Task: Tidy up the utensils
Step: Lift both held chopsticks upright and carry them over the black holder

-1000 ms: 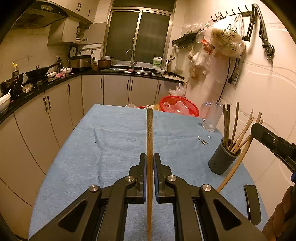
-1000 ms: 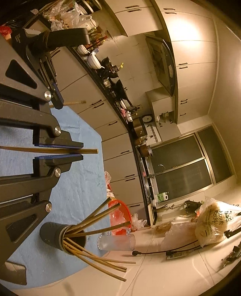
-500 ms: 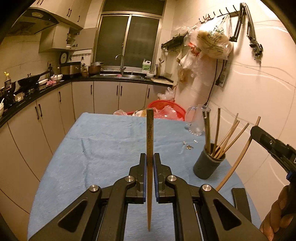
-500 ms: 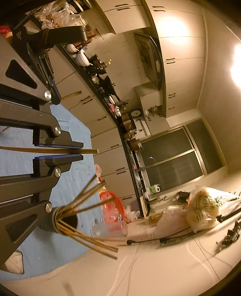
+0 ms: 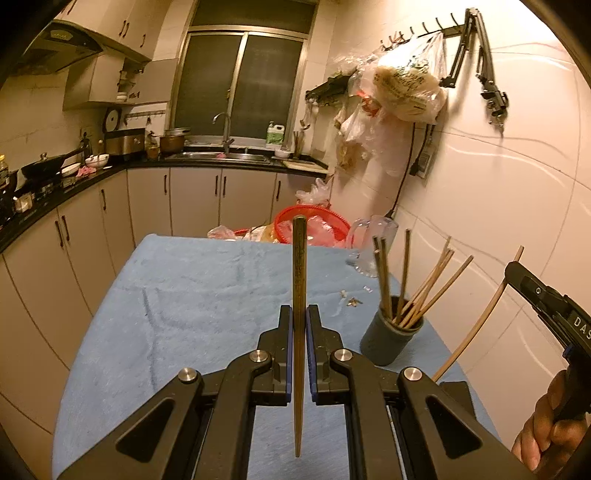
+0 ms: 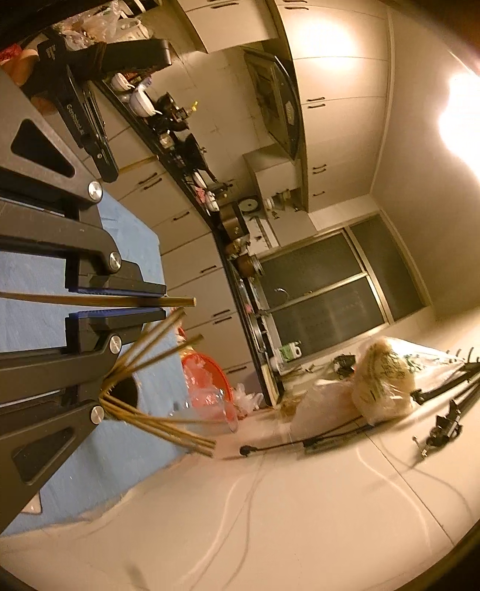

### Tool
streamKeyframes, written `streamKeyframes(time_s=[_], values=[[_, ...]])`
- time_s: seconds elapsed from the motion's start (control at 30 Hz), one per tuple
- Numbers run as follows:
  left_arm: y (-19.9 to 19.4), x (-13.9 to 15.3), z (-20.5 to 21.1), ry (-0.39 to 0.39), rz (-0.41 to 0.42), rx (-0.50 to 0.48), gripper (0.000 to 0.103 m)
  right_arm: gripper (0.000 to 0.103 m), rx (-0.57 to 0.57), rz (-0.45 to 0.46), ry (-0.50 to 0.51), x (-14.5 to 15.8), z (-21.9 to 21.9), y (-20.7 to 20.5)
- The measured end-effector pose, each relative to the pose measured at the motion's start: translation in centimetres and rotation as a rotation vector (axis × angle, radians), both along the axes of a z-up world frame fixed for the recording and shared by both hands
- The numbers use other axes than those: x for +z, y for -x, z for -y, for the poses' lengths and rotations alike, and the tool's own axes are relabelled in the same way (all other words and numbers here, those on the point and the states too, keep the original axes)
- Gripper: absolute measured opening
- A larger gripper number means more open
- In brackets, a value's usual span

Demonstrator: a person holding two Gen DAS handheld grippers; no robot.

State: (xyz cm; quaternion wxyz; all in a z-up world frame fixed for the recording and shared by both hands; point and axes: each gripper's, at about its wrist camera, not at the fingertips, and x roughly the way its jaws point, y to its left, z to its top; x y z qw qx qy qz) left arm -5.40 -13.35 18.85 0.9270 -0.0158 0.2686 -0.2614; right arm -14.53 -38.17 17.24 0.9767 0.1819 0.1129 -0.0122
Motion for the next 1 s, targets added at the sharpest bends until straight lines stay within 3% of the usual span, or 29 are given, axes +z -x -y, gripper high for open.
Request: streamKeyframes(time_s=[0.53,1.0], values=[[0.9,3.7,4.9,0.007,0.064,-0.097,0.007,0.006,-0.12,0.078,0.017,3.0,4.5,2.5],[0.0,7.0,10.1,0.036,0.118,-0.149,0.007,0.006,-0.164,0.119,0.051,5.7,7.0,0.8]])
